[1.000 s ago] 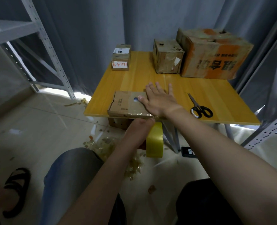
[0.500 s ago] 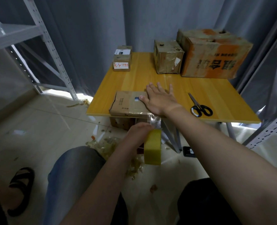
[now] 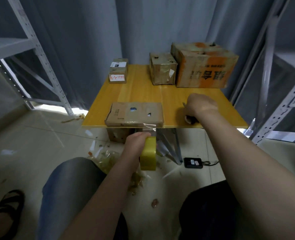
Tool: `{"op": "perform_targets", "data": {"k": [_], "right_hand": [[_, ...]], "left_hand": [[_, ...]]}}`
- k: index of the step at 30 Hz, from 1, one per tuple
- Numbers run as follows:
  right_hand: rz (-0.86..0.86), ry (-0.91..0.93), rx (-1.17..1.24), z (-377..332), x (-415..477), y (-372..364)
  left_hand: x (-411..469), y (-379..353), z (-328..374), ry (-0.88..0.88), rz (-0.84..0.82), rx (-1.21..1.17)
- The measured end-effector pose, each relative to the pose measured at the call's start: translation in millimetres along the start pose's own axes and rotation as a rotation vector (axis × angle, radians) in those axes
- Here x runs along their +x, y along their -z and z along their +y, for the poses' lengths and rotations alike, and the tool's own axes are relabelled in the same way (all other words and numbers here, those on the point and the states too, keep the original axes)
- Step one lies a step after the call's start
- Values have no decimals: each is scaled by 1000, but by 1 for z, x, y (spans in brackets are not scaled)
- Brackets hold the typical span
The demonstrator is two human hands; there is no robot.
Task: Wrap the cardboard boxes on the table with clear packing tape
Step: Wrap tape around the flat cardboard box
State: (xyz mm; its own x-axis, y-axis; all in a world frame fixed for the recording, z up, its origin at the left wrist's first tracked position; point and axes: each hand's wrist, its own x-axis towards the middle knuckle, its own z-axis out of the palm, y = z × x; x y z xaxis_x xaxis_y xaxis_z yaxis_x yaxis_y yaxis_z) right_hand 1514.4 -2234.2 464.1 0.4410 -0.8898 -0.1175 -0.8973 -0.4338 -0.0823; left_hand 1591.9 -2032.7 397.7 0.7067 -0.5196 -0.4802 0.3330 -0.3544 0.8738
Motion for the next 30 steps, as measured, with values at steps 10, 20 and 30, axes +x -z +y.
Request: {"op": "perform_targets", "data": {"k": [10,20,30], "right_hand": [[-35,-50,129,27,-3,-13],[-498,194,562,28,-11,14],[-923,234,428,44,-14,10]], "left_hand": [[-21,-5,10,-12,17,19],[-22,-3,12,32,39,-16],[-26,-3,12,-17,26,13]]}}
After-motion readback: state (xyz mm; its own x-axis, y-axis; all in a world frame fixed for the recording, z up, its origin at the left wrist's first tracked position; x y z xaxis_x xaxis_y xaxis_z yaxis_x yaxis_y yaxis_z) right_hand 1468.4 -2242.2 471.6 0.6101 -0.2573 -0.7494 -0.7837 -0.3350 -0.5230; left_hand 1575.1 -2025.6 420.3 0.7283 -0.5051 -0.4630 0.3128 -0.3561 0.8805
